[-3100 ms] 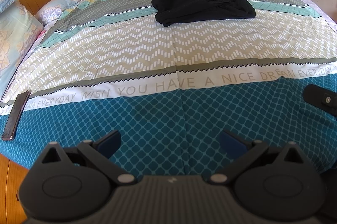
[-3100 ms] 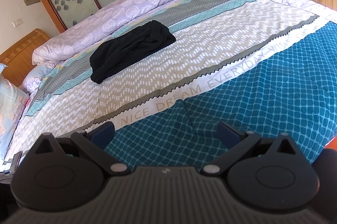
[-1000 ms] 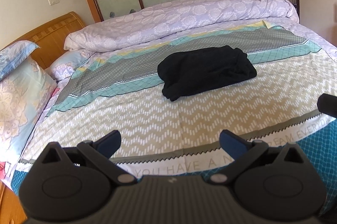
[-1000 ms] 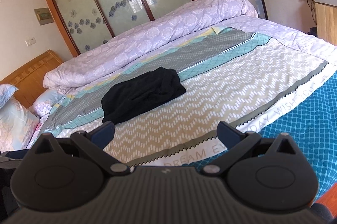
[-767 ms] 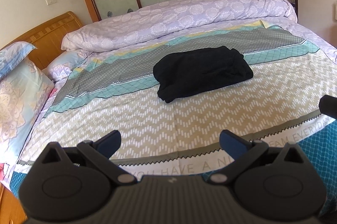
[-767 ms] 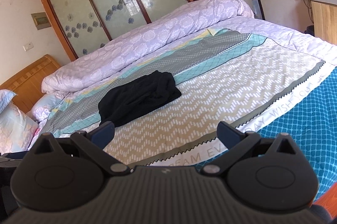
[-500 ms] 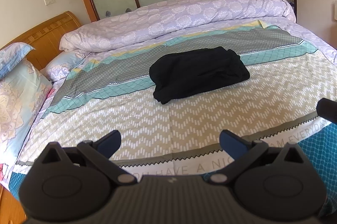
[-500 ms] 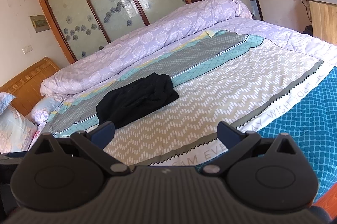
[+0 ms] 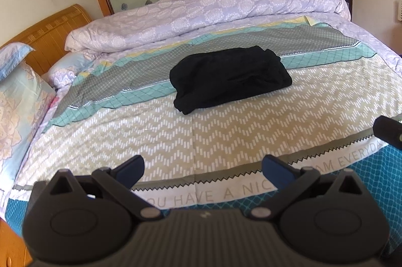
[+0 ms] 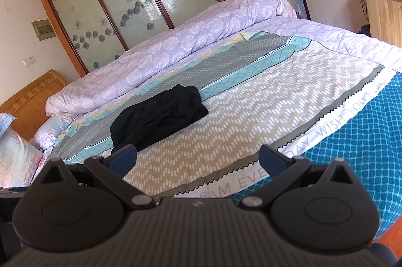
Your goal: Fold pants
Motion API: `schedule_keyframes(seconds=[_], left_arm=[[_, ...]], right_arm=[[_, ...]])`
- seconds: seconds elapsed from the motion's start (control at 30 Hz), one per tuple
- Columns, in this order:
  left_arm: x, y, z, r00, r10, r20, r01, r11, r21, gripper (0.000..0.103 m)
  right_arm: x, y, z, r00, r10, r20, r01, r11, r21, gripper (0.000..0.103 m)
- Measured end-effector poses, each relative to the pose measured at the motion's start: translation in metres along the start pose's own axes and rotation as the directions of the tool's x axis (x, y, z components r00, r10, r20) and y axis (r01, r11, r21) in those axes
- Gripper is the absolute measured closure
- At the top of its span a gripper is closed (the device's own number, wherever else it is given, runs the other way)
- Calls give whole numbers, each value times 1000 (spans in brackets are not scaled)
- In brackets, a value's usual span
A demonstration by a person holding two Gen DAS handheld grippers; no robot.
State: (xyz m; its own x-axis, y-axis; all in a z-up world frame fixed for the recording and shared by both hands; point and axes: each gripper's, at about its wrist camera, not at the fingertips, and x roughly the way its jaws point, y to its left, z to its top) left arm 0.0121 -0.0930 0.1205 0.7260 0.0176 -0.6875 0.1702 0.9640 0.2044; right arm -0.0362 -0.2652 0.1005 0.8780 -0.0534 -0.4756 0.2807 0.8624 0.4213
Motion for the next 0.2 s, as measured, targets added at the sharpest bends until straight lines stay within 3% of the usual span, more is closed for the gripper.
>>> schedule_keyframes(seconds=[0.2], left_arm=[[9, 2, -3, 997, -69, -42, 68, 997, -24, 0]], right_arm=[[4, 1, -2, 1000, -2, -10, 2, 1000, -13, 0]])
